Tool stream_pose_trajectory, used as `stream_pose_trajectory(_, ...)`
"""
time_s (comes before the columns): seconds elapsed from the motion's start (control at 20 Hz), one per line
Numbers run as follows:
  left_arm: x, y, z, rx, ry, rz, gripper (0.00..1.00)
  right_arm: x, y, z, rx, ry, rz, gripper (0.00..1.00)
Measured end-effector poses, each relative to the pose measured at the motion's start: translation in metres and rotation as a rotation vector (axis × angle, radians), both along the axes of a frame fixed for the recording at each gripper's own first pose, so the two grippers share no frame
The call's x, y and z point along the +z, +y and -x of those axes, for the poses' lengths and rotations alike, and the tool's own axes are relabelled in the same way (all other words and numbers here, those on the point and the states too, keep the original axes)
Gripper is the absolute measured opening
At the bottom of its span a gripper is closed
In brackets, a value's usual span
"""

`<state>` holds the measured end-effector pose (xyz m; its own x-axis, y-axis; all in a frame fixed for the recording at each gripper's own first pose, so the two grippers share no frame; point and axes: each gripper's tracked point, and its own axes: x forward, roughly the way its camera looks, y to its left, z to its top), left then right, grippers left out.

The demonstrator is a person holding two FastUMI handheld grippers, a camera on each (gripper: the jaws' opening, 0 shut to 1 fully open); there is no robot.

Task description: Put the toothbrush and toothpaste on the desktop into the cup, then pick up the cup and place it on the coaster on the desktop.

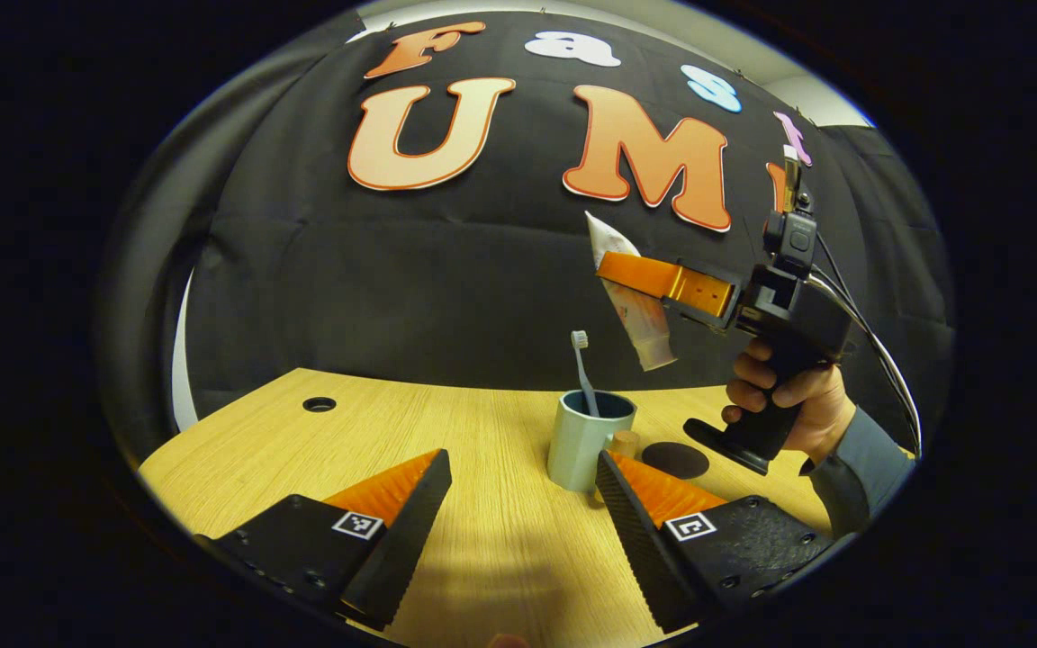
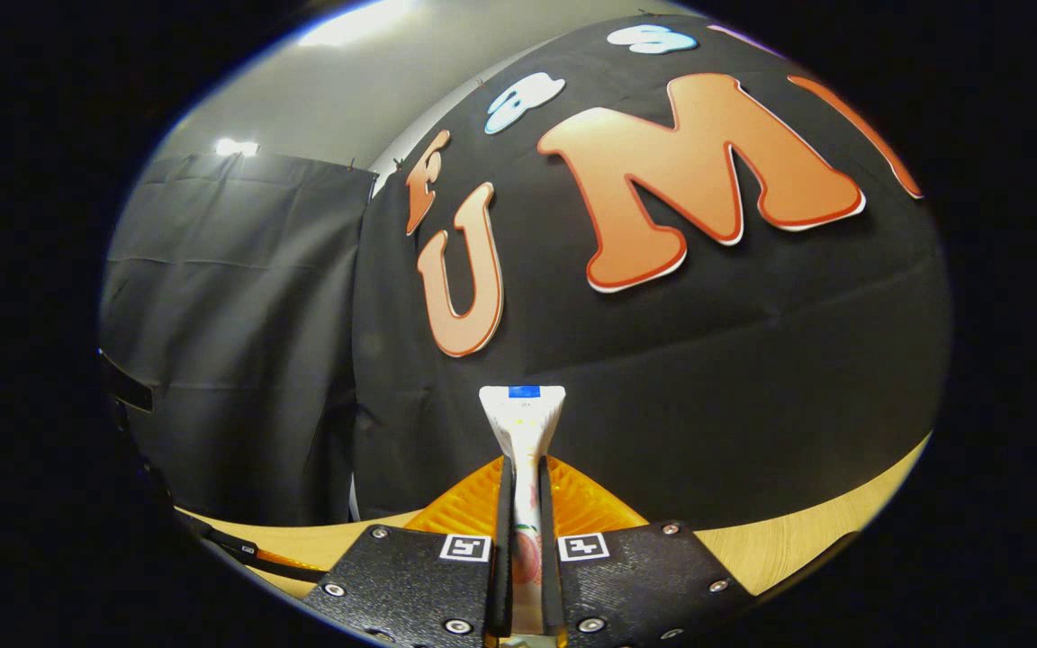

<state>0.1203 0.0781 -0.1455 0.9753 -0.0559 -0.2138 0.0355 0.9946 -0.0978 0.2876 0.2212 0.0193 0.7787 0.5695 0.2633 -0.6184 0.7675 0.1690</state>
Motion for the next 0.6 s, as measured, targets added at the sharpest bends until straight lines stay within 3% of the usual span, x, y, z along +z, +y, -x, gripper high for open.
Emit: stream_pose_trajectory(0.6, -0.009, -0.003, 0.000, -0.008, 0.025, 0.022, 0.98, -0.063, 0.014, -0.024, -0.001, 0.049, 0.113, 0.15)
